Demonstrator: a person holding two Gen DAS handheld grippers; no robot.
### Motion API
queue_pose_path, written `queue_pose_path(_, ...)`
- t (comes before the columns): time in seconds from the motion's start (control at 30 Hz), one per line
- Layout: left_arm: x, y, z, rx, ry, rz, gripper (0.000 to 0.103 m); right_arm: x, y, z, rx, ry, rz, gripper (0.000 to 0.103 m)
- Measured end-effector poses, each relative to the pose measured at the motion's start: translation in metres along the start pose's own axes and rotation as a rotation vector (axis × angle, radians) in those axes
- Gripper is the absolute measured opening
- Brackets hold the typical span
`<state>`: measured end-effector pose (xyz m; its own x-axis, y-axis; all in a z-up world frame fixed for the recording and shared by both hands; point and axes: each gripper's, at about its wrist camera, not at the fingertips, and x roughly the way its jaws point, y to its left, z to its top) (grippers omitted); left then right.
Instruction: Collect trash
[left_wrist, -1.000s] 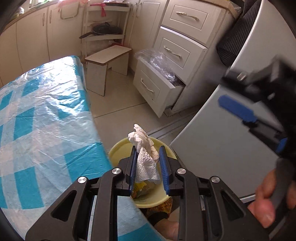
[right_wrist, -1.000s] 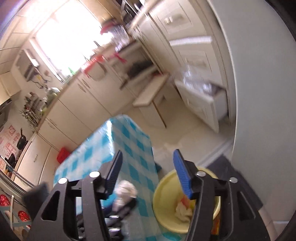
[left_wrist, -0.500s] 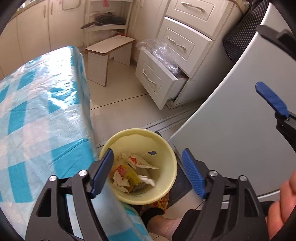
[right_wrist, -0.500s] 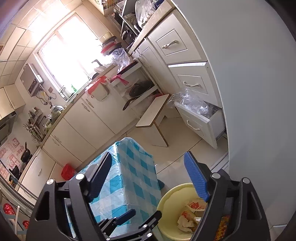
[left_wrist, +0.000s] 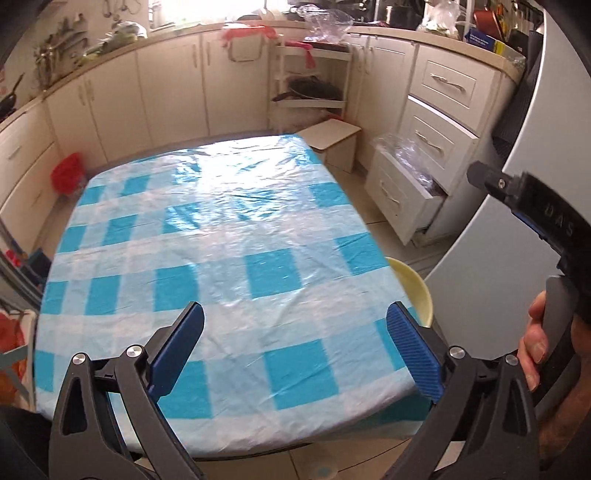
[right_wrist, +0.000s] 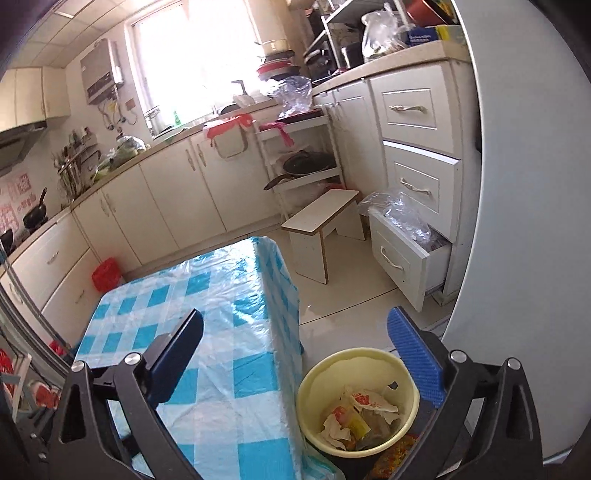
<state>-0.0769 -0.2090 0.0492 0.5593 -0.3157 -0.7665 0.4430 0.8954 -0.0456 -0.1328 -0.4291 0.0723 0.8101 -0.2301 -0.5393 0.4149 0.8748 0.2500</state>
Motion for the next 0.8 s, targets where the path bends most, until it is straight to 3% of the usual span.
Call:
queue_pose_path(0.13,-0.038,0.038,-0.013,-0.040,-0.021,0.079,0.095,-0.022,0.035,-0.019,-0.107,-0.030,-0.008,0.096)
queue_pose_path(0.3,-0.083,0.069,-0.027,-0.056,-0.082,0.121,0.095,-0.059,0.064,-0.027,-0.164,-0.052,0.029,0.096)
queue_pose_path(0.6,-0.146,0.070,-0.059,-0.007,-0.168,0.196,0.095,-0.119,0.093,-0.051,-0.170,0.059,0.108,0.096)
queue_pose_path(0.8,-0.170,0.079,-0.079,-0.050,-0.154,0.155,0.095,-0.141,0.091,-0.072,-0.097,0.107,0.102,0.096)
